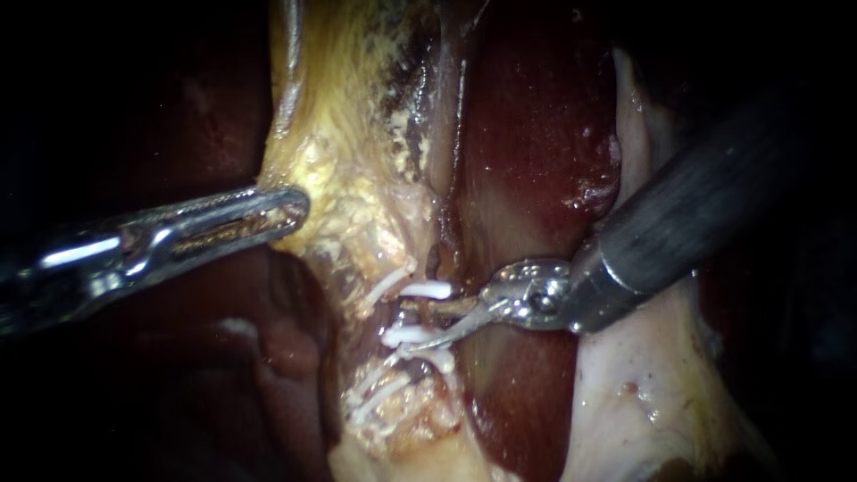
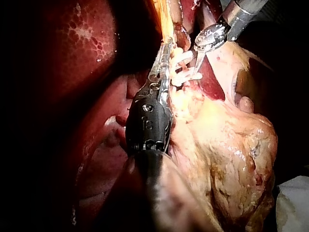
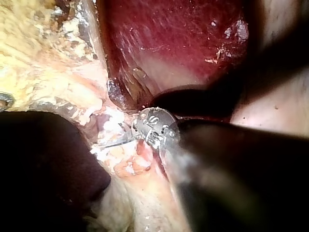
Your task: Go to the cutting position right tube
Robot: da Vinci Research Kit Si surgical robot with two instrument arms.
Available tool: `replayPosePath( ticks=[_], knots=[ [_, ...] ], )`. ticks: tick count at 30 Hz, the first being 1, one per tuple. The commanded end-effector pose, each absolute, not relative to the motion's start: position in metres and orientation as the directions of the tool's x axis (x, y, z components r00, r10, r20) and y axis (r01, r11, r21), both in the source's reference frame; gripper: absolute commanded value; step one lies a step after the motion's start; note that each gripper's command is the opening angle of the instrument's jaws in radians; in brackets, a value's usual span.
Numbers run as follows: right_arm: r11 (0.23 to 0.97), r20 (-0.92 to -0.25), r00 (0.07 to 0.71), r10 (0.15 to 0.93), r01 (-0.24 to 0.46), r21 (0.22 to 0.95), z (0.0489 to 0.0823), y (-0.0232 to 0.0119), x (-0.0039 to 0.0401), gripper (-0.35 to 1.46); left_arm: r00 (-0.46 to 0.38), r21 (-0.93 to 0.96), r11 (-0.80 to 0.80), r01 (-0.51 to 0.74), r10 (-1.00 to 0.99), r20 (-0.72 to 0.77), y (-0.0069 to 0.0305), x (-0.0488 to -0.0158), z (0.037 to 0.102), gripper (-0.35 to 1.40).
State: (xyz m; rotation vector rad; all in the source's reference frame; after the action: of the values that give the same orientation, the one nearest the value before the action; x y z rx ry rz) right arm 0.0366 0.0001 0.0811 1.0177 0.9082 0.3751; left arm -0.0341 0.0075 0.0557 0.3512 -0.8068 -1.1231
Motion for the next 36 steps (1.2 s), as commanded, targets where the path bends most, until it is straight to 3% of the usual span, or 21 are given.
replayPosePath(
  ticks=[1, 17, 36],
  knots=[
    [0.504, -0.473, 0.589, 0.655, 0.126, 0.854, 0.0812, 0.0001, 0.0367, 1.08, 0.195, 0.625, 0.417, 0.660, -0.898, 0.394, 0.0075, -0.0341, 0.0556, -0.35],
    [0.467, -0.428, 0.589, 0.686, 0.095, 0.879, 0.0816, 0.0004, 0.0369, 0.81, 0.195, 0.625, 0.417, 0.660, -0.898, 0.394, 0.0075, -0.0342, 0.0556, -0.35],
    [0.468, -0.428, 0.588, 0.686, 0.095, 0.879, 0.0820, 0.0007, 0.0369, 0.63, 0.195, 0.625, 0.417, 0.660, -0.898, 0.394, 0.0075, -0.0342, 0.0556, -0.35]
  ],
)
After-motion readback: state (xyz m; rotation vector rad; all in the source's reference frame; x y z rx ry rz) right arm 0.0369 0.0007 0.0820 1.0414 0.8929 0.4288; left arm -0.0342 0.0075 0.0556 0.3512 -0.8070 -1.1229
